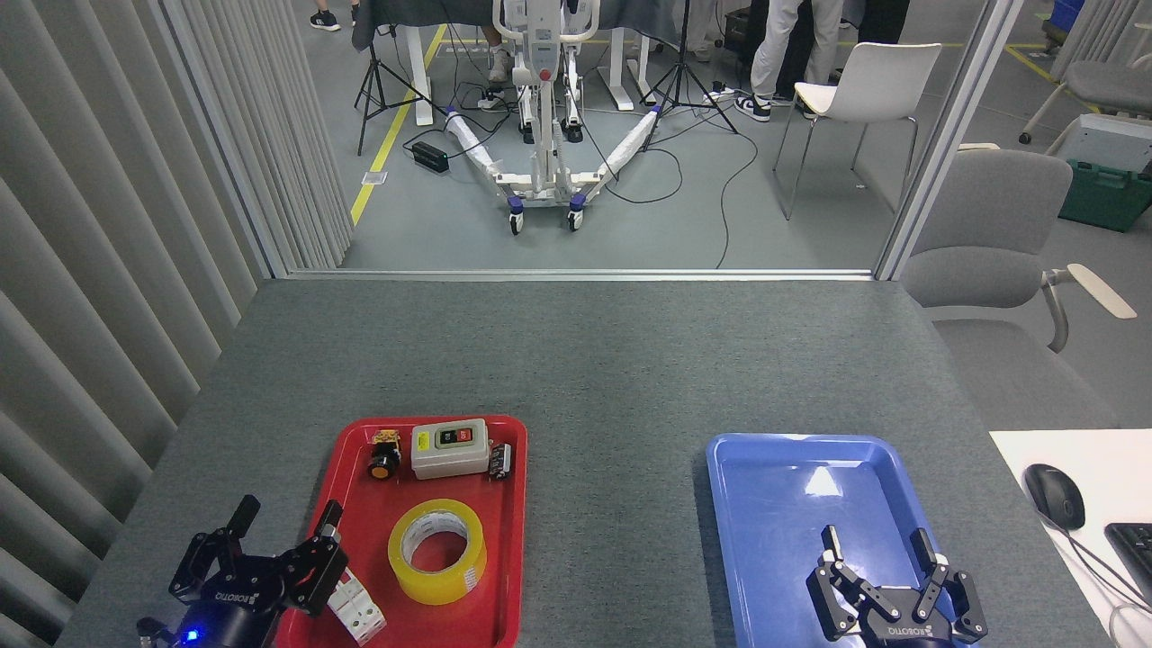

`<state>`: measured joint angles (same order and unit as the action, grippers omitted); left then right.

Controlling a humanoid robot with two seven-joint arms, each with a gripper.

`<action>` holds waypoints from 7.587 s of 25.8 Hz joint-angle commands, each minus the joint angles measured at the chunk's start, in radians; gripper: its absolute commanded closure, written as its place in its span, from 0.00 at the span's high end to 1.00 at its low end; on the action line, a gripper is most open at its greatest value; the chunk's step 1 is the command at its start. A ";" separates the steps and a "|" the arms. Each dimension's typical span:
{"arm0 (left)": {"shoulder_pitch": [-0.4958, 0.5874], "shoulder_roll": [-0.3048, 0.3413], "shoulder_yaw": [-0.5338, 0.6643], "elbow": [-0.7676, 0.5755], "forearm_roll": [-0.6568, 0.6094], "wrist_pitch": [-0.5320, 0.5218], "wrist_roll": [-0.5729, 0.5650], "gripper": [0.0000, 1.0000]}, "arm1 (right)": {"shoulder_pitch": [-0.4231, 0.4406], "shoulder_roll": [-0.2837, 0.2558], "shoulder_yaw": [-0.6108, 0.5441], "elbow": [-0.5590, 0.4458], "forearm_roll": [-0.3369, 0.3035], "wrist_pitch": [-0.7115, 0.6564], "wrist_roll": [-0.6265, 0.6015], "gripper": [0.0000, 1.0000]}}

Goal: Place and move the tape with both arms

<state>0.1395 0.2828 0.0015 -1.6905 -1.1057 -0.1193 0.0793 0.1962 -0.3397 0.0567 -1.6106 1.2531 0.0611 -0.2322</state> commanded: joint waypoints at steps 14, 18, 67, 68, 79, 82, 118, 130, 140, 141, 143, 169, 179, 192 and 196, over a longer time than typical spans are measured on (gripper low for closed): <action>-0.011 0.001 0.000 -0.014 0.003 0.070 -0.016 1.00 | 0.000 0.001 -0.002 0.000 0.000 -0.003 -0.001 0.99; -0.011 -0.002 0.002 -0.015 0.000 0.037 -0.016 1.00 | -0.001 -0.001 -0.002 0.000 0.000 -0.010 -0.001 1.00; -0.635 0.325 -0.638 0.204 0.368 0.072 -0.839 1.00 | -0.008 0.004 0.000 0.000 0.005 -0.014 0.039 1.00; -0.658 0.325 -0.663 0.218 0.371 0.075 -0.842 1.00 | -0.008 0.002 0.000 0.000 0.005 -0.014 0.039 1.00; -0.724 0.265 -0.745 0.405 0.455 0.090 -0.969 0.87 | -0.008 -0.005 0.000 0.000 0.005 -0.009 0.039 1.00; -0.739 0.257 -0.764 0.416 0.455 0.090 -0.972 0.87 | -0.009 -0.004 0.000 0.000 0.005 -0.009 0.039 1.00; -0.870 0.119 -0.678 0.600 0.464 -0.169 -1.127 0.00 | -0.009 -0.005 0.000 0.000 0.008 -0.012 0.039 1.00; -0.772 -0.168 -0.469 0.730 0.768 -0.666 -0.888 0.00 | -0.009 -0.007 0.000 0.000 0.008 -0.014 0.039 1.00; -0.718 -0.267 -0.483 0.871 0.934 -0.666 -0.880 0.00 | 0.017 -0.048 -0.075 -0.003 0.008 -0.300 0.036 1.00; -0.716 -0.269 -0.483 0.873 0.935 -0.666 -0.882 0.00 | 0.028 -0.056 -0.097 -0.005 0.006 -0.394 0.036 1.00; -0.716 -0.281 -0.483 0.876 0.937 -0.666 -0.882 0.00 | 0.042 -0.073 -0.144 -0.008 0.006 -0.599 0.036 1.00; -0.709 -0.281 -0.485 0.874 0.937 -0.666 -0.880 0.00 | 0.000 -0.119 -0.066 -0.083 -0.032 -0.846 0.007 1.00; -0.689 -0.263 -0.528 0.787 0.940 -0.666 -0.875 0.00 | -0.032 -0.105 0.003 -0.078 -0.032 -0.846 0.039 1.00; -0.678 -0.251 -0.578 0.736 0.940 -0.666 -0.856 0.00 | -0.052 -0.081 0.118 -0.083 -0.018 -0.846 0.042 1.00; -0.673 -0.249 -0.577 0.735 0.940 -0.666 -0.856 0.00 | -0.057 -0.071 0.126 -0.083 -0.017 -0.846 0.043 1.00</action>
<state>-0.5376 0.0328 -0.5758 -0.9558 -0.1656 -0.7856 -0.7765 0.1425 -0.4181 0.1754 -1.6925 1.2355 -0.7856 -0.1889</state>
